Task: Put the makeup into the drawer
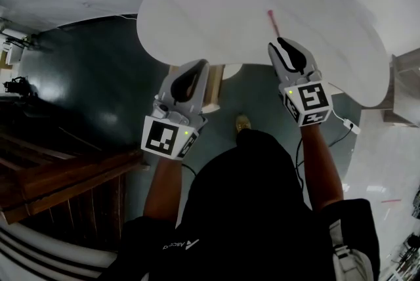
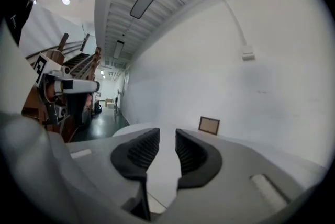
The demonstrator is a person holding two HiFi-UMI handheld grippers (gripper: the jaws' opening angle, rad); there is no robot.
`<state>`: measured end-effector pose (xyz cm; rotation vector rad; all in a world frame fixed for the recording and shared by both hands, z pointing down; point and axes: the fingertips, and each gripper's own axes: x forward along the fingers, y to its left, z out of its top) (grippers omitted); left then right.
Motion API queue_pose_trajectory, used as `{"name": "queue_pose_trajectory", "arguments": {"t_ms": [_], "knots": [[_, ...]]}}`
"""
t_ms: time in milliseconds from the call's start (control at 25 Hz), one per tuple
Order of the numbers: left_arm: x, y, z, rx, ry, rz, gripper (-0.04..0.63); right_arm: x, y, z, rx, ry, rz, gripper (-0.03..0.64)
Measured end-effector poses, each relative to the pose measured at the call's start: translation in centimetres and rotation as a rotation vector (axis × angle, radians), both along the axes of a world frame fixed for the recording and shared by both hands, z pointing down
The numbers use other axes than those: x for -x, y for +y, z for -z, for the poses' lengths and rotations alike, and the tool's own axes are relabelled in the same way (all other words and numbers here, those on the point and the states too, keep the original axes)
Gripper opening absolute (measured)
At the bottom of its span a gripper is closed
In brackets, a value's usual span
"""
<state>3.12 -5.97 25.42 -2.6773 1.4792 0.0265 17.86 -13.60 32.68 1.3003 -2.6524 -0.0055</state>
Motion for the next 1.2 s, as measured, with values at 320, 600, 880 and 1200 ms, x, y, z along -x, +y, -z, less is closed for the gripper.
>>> {"name": "queue_pose_trajectory", "arguments": {"t_ms": [320,600,880,1200], "knots": [[-1.0,-7.6,-2.2,0.055,-0.033,0.019,0.011,-2.2,-9.7,-7.5,0.182,0.13,-0.066,0.137],[0.2,-11.3,-2.8,0.079,-0.037,0.054,0.011,-3.0,-15.0,-13.7,0.338,0.235,-0.116,0.14],[2.6,-12.3,-3.6,0.105,-0.036,0.069,0.011,-3.4,-17.5,-17.9,0.479,0.289,-0.179,0.14],[5.1,-12.5,-4.4,0.121,-0.031,0.066,0.011,-4.0,-18.9,-20.2,0.579,0.288,-0.235,0.125]]}}
